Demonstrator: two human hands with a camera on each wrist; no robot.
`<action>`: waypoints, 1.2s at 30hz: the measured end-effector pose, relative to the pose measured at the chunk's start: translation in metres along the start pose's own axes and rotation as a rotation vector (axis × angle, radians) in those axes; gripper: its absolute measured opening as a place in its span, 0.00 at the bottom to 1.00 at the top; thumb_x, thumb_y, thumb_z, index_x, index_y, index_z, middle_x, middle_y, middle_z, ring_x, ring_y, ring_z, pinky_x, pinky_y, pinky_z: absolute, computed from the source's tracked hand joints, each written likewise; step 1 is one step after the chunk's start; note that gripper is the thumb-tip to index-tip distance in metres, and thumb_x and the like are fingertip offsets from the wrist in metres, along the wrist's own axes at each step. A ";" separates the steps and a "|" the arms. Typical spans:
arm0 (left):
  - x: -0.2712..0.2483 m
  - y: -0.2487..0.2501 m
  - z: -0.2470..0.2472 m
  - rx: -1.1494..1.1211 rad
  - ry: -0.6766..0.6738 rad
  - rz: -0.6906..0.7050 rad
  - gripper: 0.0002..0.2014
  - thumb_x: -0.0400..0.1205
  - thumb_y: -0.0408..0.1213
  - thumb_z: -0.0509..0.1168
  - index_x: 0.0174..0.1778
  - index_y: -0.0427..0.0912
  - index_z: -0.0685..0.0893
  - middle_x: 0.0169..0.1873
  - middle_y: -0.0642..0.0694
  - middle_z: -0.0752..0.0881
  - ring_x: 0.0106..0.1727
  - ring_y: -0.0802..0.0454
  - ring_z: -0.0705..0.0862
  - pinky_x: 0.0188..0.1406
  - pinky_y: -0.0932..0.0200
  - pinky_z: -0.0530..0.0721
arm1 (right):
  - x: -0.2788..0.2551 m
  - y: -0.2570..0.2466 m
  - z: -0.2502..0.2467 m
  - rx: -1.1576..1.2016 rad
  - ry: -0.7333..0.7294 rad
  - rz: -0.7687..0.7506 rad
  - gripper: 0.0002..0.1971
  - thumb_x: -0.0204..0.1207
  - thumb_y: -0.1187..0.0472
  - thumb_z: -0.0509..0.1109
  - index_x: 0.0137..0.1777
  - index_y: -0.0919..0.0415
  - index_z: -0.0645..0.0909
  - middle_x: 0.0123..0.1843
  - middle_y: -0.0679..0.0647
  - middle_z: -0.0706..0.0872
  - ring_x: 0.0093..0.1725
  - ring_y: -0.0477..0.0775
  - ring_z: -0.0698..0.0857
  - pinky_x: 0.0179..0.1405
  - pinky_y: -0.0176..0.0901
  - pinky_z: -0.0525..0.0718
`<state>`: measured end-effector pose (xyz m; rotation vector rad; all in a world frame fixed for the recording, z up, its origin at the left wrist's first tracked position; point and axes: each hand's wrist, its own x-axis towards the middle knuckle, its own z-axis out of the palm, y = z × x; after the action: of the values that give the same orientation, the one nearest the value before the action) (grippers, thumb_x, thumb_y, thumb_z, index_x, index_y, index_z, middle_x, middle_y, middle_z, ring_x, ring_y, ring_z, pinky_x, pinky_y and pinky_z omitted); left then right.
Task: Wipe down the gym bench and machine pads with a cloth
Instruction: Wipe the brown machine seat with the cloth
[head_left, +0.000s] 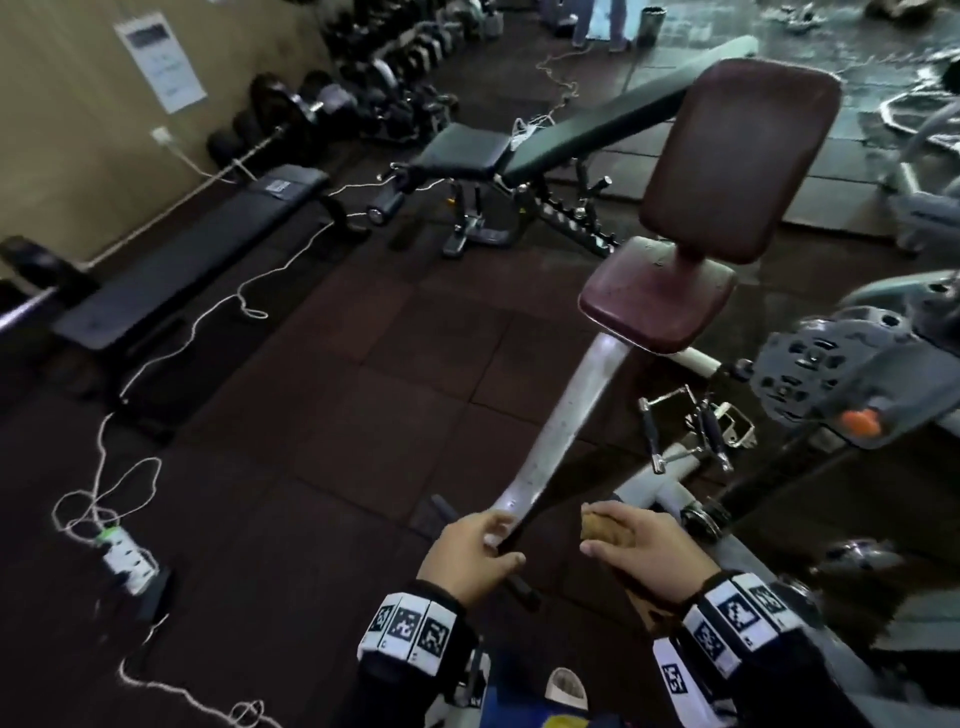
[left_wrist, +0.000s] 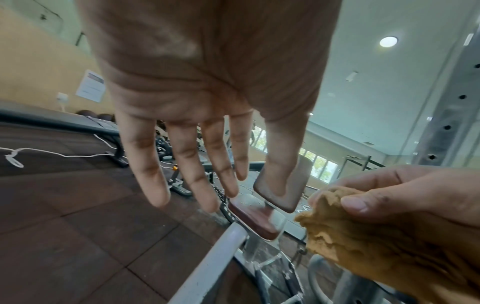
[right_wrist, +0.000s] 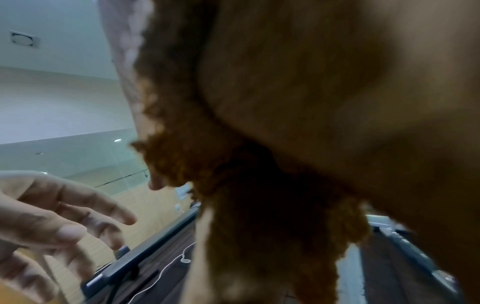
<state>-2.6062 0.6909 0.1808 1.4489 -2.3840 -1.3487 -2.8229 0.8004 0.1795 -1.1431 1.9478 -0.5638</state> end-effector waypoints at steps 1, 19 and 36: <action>0.003 -0.004 -0.006 -0.013 0.024 -0.017 0.23 0.71 0.46 0.75 0.64 0.53 0.82 0.54 0.58 0.86 0.50 0.61 0.86 0.56 0.57 0.84 | 0.011 -0.006 0.001 -0.011 -0.015 -0.017 0.19 0.64 0.42 0.78 0.56 0.31 0.79 0.53 0.37 0.87 0.55 0.33 0.82 0.61 0.34 0.78; 0.122 -0.140 -0.251 -0.059 0.164 -0.121 0.19 0.74 0.41 0.74 0.62 0.51 0.83 0.50 0.56 0.86 0.46 0.59 0.86 0.54 0.61 0.82 | 0.255 -0.225 0.099 -0.042 -0.207 -0.157 0.22 0.67 0.44 0.77 0.62 0.38 0.81 0.57 0.38 0.86 0.60 0.36 0.82 0.65 0.37 0.77; 0.298 -0.173 -0.387 -0.037 0.038 -0.072 0.19 0.74 0.44 0.73 0.62 0.53 0.82 0.52 0.58 0.85 0.48 0.60 0.85 0.56 0.59 0.82 | 0.444 -0.322 0.096 0.060 -0.118 -0.042 0.20 0.65 0.46 0.79 0.58 0.37 0.82 0.53 0.31 0.85 0.55 0.31 0.82 0.55 0.24 0.74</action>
<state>-2.4831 0.1880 0.1901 1.5498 -2.2926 -1.3597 -2.7032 0.2564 0.1669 -1.1556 1.7988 -0.5600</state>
